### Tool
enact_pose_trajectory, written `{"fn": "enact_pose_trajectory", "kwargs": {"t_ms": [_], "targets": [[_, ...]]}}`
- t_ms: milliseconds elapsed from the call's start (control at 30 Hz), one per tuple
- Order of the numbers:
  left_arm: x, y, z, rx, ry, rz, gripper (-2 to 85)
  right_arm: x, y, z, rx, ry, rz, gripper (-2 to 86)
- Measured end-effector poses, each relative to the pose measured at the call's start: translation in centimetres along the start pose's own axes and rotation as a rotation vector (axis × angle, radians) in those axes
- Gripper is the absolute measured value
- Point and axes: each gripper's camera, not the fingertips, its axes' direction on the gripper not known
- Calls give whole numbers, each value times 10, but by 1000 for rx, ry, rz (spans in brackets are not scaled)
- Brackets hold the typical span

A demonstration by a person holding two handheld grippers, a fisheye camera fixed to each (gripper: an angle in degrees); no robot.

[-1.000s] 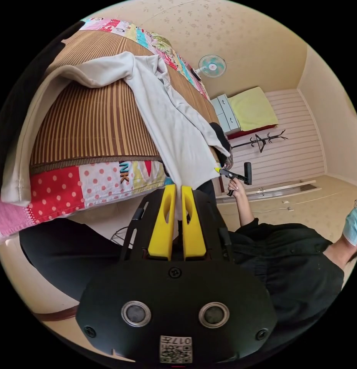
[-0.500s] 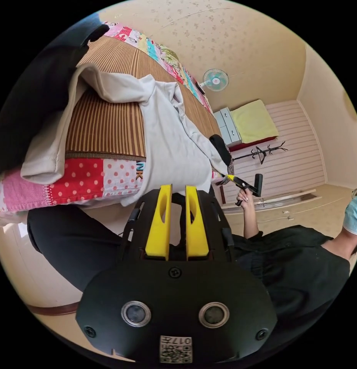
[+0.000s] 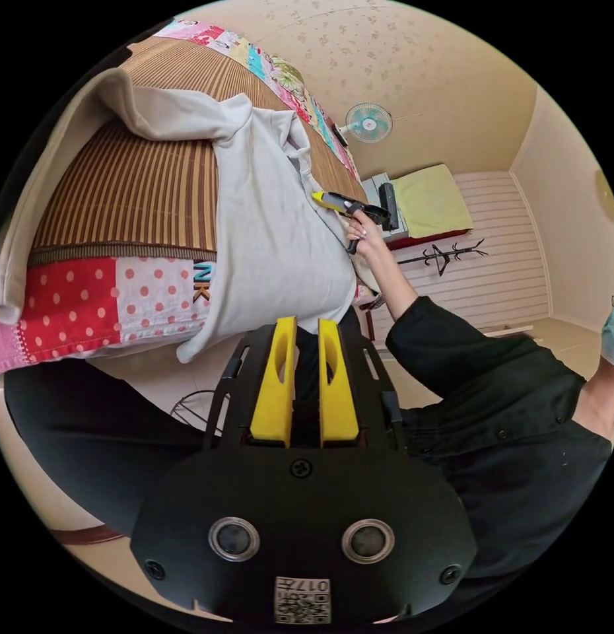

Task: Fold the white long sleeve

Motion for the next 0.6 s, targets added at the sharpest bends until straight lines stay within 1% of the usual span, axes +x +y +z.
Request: {"fn": "enact_pose_trajectory", "kwargs": {"t_ms": [67, 100, 167, 200, 267, 333, 367, 400, 467, 500, 567, 600], "targets": [[-10, 1, -9, 19, -31, -13, 63, 46, -38, -55, 133, 110, 76, 55], [-13, 1, -10, 22, -36, -16, 63, 60, -48, -69, 162, 144, 119, 64], [-21, -3, -13, 38, -40, -33, 65, 99, -62, -119, 294, 239, 292, 85], [-22, -5, -13, 47, -41, -33, 66, 101, -63, -128, 315, 243, 306, 88], [-22, -9, -14, 103, -77, -56, 88, 80, -56, -142, 349, 238, 229, 94], [-23, -11, -18, 180, -104, -93, 109, 50, -38, -128, 319, 248, 139, 96], [-25, -12, -23, 258, -108, -125, 118, 29, -21, -109, 282, 248, 81, 97], [-26, -12, -27, 304, -106, -141, 121, 20, -11, -98, 259, 246, 60, 97], [-35, -19, -39, 459, -80, -211, 144, -10, 35, -52, 187, 207, 6, 97], [-38, -23, -42, 488, -86, -234, 152, -16, 48, -42, 177, 191, 0, 97], [-41, -37, -55, 613, -181, -308, 167, -30, 96, -12, 182, 142, 46, 94], [-40, -39, -59, 646, -203, -322, 168, -32, 107, -6, 189, 130, 60, 93]]}}
